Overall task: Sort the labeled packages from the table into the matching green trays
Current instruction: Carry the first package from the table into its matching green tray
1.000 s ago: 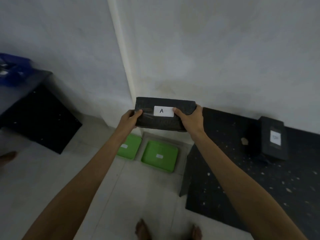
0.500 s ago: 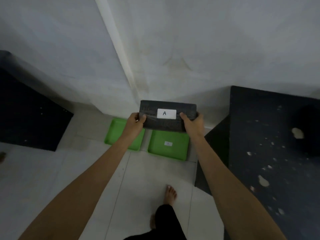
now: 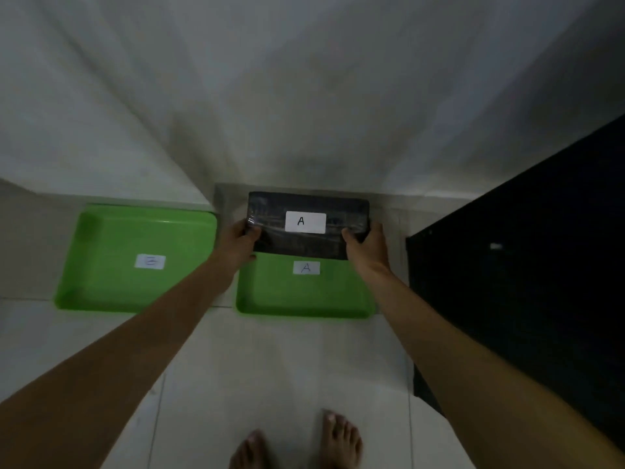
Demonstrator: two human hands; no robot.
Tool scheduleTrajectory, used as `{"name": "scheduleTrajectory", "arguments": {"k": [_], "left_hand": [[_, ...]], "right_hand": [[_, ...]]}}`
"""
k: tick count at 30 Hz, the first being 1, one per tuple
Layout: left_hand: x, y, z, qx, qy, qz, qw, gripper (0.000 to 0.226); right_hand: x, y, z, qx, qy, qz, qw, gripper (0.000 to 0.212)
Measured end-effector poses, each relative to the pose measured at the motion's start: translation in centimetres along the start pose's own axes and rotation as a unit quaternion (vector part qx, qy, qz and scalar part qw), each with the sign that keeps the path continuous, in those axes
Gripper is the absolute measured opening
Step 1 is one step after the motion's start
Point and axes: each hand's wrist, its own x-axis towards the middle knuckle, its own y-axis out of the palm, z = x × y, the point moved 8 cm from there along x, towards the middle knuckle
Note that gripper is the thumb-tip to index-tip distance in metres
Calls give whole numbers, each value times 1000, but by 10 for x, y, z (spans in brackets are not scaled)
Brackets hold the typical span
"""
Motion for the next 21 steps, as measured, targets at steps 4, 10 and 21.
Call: {"name": "scheduleTrajectory", "arguments": {"k": [4, 10, 21], "left_hand": [[59, 22, 53, 14, -7, 6, 1000, 19], [92, 37, 89, 39, -28, -1, 999, 32], [105, 38, 97, 40, -19, -30, 999, 30]], "right_hand": [[49, 35, -45, -3, 1, 12, 1000, 31], [87, 58, -68, -22, 5, 8, 1000, 31], [102, 66, -77, -37, 4, 12, 999, 31]]}}
